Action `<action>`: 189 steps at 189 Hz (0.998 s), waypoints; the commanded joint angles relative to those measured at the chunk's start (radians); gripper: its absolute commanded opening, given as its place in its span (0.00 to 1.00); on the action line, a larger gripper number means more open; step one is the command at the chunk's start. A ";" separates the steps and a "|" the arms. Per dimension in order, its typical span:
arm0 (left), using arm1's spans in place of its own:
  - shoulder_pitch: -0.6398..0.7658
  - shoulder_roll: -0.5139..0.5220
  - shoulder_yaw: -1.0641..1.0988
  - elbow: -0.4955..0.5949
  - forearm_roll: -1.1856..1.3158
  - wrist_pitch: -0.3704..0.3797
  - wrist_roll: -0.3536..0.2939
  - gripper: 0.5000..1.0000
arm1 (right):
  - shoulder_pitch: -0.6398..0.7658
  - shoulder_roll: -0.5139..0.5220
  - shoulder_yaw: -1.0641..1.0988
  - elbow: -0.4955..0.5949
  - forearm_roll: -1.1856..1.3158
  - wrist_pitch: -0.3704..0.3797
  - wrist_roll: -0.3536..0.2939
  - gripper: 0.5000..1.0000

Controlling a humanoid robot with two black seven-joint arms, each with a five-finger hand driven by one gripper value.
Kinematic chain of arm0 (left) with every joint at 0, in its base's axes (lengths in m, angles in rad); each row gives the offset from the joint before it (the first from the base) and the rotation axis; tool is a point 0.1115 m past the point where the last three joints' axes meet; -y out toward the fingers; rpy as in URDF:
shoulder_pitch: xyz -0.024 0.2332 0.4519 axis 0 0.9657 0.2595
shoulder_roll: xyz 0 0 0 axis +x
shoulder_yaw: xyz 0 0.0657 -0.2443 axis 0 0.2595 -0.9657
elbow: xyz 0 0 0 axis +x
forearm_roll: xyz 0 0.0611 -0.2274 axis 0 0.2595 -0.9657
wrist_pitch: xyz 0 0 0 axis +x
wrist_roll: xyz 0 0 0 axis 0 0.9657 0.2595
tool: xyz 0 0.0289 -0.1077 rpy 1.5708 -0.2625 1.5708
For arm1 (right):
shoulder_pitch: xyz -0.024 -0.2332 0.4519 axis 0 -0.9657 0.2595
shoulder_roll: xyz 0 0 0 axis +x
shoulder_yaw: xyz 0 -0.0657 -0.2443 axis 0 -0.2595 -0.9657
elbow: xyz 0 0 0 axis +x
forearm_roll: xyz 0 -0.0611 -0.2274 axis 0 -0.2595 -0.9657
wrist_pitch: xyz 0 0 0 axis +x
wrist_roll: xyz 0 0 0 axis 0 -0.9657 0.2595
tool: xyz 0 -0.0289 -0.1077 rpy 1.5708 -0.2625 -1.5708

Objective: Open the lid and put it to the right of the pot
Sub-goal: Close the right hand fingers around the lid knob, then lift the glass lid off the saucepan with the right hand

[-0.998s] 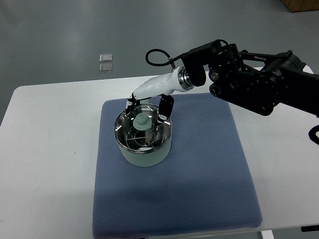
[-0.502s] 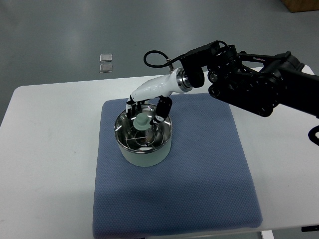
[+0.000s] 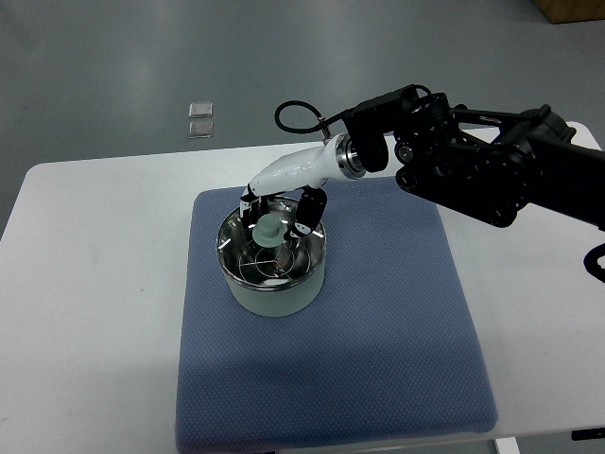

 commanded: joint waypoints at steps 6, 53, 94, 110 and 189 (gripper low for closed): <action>0.000 0.000 0.000 0.000 0.000 0.000 0.000 1.00 | 0.000 0.000 0.000 0.000 0.000 0.000 0.000 0.30; 0.000 0.000 0.000 0.000 0.000 0.000 0.000 1.00 | 0.000 0.000 0.000 0.000 0.001 0.001 0.001 0.16; 0.000 0.000 0.000 0.000 0.000 0.000 0.000 1.00 | 0.001 0.000 0.003 0.001 0.003 0.000 0.001 0.01; 0.000 0.000 0.000 0.000 0.000 0.000 0.000 1.00 | 0.001 -0.003 0.012 0.001 0.009 0.000 0.003 0.00; 0.000 0.000 0.000 0.000 0.000 0.000 0.000 1.00 | 0.001 -0.006 0.015 0.001 0.012 0.000 0.004 0.00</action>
